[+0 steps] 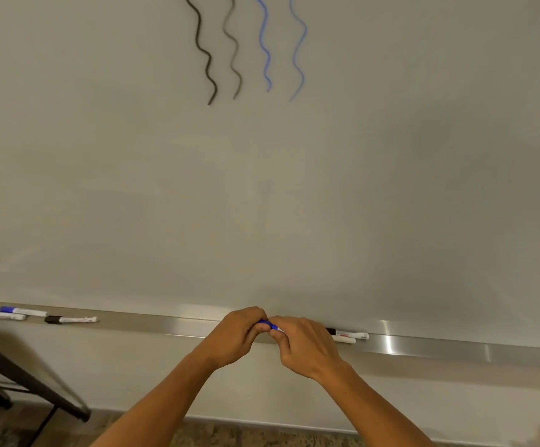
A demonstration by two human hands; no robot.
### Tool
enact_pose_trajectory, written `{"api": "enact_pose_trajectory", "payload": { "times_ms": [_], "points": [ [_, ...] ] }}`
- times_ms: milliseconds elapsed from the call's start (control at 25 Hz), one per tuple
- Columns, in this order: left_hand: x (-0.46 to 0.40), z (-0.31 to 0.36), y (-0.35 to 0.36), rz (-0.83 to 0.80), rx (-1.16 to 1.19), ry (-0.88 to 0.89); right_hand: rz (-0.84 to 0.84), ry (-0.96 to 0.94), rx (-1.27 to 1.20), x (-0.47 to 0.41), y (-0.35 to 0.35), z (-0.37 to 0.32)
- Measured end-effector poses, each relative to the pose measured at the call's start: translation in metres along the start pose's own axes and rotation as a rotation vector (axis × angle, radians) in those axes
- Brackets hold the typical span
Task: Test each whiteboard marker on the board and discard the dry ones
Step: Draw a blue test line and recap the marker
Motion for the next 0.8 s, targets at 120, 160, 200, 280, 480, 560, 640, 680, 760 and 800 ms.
{"api": "enact_pose_trajectory", "payload": {
  "times_ms": [120, 160, 200, 280, 480, 560, 640, 680, 760, 800],
  "points": [
    [0.003, -0.010, -0.017, 0.008, -0.029, 0.018, 0.015, -0.005, 0.004, -0.012, 0.002, -0.015],
    [0.004, -0.013, -0.022, 0.008, -0.038, 0.026, 0.015, -0.009, 0.005, -0.016, 0.003, -0.019],
    [0.004, -0.016, -0.027, 0.004, -0.043, 0.036, 0.015, -0.015, 0.007, -0.020, 0.004, -0.024],
    [0.003, -0.020, -0.036, 0.004, -0.044, 0.045, 0.006, -0.025, 0.022, -0.028, 0.003, -0.031],
    [0.008, -0.035, -0.066, -0.012, 0.028, -0.044, -0.039, 0.002, 0.061, -0.035, -0.004, -0.019],
    [0.010, -0.041, -0.076, -0.006, 0.069, -0.111, -0.028, 0.026, 0.027, -0.037, -0.008, -0.012],
    [0.007, -0.042, -0.084, 0.017, 0.095, -0.164, 0.015, 0.052, -0.023, -0.039, -0.012, -0.010],
    [0.005, -0.040, -0.087, 0.026, 0.098, -0.173, 0.032, 0.061, -0.052, -0.039, -0.013, -0.009],
    [0.001, -0.035, -0.096, 0.051, 0.089, -0.158, 0.053, 0.083, -0.121, -0.040, -0.018, -0.008],
    [-0.001, -0.032, -0.102, 0.068, 0.085, -0.144, 0.064, 0.096, -0.162, -0.041, -0.022, -0.007]
  ]
}}
Point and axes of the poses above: each hand's wrist, its own x-axis away from the middle knuckle, its own y-axis out of the palm, z = x × y, the point moved 7 cm from there along -x, towards the middle knuckle, and after that the axes turned 8 degrees about x, right-handed, at the moved point
